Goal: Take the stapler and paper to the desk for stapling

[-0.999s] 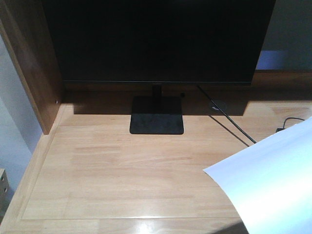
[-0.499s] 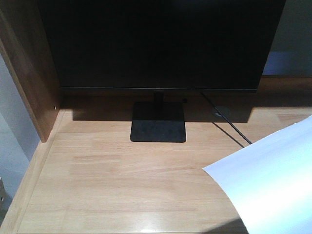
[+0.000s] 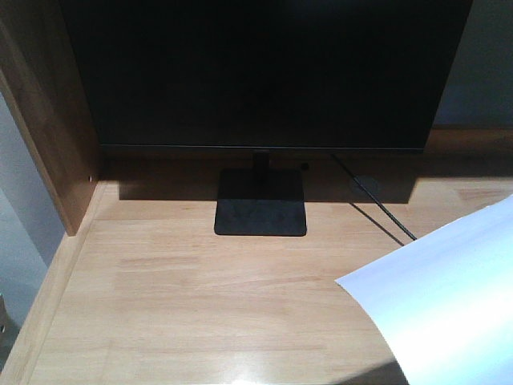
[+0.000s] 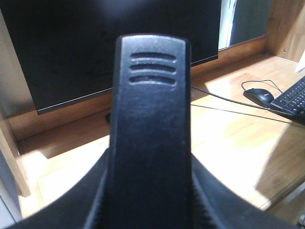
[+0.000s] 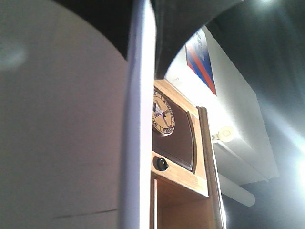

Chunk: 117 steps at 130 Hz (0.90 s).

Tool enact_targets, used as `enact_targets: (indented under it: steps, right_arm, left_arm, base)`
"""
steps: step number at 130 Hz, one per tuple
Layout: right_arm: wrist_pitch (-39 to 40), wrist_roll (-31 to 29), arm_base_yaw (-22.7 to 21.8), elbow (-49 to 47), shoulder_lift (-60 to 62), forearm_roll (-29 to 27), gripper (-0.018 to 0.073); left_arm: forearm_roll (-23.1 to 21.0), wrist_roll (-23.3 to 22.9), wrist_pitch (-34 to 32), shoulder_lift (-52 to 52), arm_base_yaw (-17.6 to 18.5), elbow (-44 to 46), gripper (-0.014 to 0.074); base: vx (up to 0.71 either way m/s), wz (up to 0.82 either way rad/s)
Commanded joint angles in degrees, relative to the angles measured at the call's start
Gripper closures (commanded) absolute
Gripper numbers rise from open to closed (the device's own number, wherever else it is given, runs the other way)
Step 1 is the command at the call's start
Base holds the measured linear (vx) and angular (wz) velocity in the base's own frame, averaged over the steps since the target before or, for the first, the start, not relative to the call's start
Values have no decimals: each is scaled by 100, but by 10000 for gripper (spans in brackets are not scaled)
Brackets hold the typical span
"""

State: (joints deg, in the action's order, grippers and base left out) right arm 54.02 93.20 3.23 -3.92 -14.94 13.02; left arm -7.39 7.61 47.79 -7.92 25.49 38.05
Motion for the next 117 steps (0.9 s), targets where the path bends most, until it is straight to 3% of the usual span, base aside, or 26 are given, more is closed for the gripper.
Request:
enact_targets:
  steps: [1, 72, 108, 117]
  right_arm:
    - [249, -51, -43, -157, -50, 4, 566]
    - [249, -51, -43, -157, -50, 4, 566]
    - [249, -51, -43, -157, -50, 4, 566]
    - [249, -51, -43, -157, -50, 4, 566]
  left_arm:
    - [-78, 4, -656, -88, 21, 169, 602]
    - [-96, -6, -634, -88, 21, 169, 603]
    - [-134, 5, -1809, -891, 17, 169, 603]
    - [-366, 160, -2081, -1378, 17, 169, 603]
  base:
    - [0, 0]
    - [0, 0]
    - [0, 0]
    - [0, 0]
